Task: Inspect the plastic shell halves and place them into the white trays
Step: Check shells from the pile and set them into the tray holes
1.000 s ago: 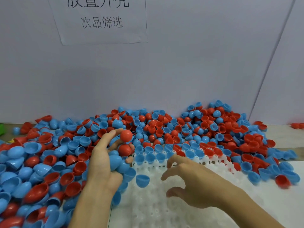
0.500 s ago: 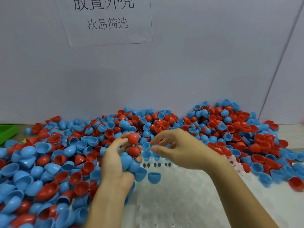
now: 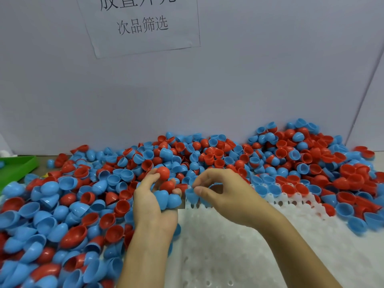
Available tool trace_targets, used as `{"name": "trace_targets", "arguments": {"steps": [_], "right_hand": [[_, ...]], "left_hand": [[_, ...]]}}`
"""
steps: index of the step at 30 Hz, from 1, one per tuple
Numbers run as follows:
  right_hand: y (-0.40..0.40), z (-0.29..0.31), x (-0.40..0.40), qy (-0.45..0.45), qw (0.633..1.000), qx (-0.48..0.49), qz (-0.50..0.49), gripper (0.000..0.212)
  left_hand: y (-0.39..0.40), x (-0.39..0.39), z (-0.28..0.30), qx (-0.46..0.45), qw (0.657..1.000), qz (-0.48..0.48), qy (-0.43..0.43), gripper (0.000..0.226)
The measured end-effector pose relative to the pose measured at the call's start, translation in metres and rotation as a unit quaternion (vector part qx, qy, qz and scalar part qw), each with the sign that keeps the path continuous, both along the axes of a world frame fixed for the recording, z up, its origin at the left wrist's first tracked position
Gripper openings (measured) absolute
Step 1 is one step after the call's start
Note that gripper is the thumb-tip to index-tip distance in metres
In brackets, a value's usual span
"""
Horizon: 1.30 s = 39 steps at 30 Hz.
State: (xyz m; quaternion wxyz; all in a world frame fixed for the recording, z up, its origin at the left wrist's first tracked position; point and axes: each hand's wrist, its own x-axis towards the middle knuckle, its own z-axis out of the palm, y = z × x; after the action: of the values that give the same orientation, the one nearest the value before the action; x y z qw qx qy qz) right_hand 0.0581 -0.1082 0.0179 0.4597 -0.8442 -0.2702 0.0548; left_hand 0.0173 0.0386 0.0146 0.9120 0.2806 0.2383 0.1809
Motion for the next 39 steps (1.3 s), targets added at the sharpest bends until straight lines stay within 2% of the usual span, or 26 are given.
{"name": "trace_targets", "arguments": {"steps": [4,5,8,11,13,16,21,25,27,29,30,32,34,37,39], "right_hand": [[-0.007,0.006,0.004,-0.016,0.995,0.082,-0.052,0.013],[-0.008,0.008,0.005,-0.025,0.992,0.111,-0.061,0.016],[-0.01,0.014,0.003,-0.037,0.985,0.166,-0.039,0.021],[-0.012,0.018,0.001,-0.047,0.988,0.148,-0.003,0.024],[-0.015,0.019,0.001,-0.05,0.99,0.128,0.004,0.028],[-0.015,0.019,0.002,-0.059,0.991,0.117,-0.011,0.033],[-0.008,0.014,0.004,-0.103,0.981,0.101,-0.132,0.026],[-0.002,0.008,0.006,-0.072,0.988,0.072,-0.115,0.017],[-0.001,0.006,0.007,-0.079,0.987,0.072,-0.121,0.016],[0.001,0.005,0.007,-0.098,0.98,0.075,-0.155,0.009],[0.001,0.005,0.006,-0.112,0.976,0.066,-0.172,0.004],[0.003,0.003,0.005,-0.135,0.976,0.0,-0.169,0.016],[0.011,0.0,0.0,-0.13,0.978,-0.104,-0.125,0.028],[0.028,-0.013,-0.01,-0.118,0.96,-0.239,-0.086,0.008],[0.039,-0.022,-0.016,-0.134,0.937,-0.311,-0.085,0.003]], "left_hand": [[0.001,0.001,-0.001,0.109,0.991,-0.079,0.018,0.013],[0.0,0.0,-0.001,0.137,0.984,-0.113,0.017,0.014],[-0.007,-0.002,0.001,0.2,0.956,-0.212,0.035,0.029],[-0.01,-0.005,0.002,0.228,0.934,-0.271,0.04,0.054],[-0.009,-0.006,0.003,0.236,0.926,-0.294,0.022,0.054],[-0.008,-0.006,0.003,0.24,0.923,-0.301,-0.005,0.044],[-0.008,-0.003,0.0,0.215,0.94,-0.261,-0.038,0.031],[-0.006,-0.006,-0.001,0.267,0.913,-0.307,-0.031,0.042],[-0.004,-0.007,-0.001,0.291,0.902,-0.319,-0.023,0.04],[-0.003,-0.007,0.0,0.291,0.912,-0.29,-0.005,0.032],[-0.002,-0.005,-0.001,0.275,0.927,-0.256,0.011,0.028],[0.003,-0.001,-0.002,0.226,0.959,-0.166,0.044,0.021],[0.01,0.001,-0.003,0.191,0.976,-0.092,0.058,0.015],[0.012,0.0,-0.001,0.172,0.983,-0.049,0.043,0.009],[0.01,-0.001,0.0,0.175,0.983,-0.054,0.033,0.011]]}}
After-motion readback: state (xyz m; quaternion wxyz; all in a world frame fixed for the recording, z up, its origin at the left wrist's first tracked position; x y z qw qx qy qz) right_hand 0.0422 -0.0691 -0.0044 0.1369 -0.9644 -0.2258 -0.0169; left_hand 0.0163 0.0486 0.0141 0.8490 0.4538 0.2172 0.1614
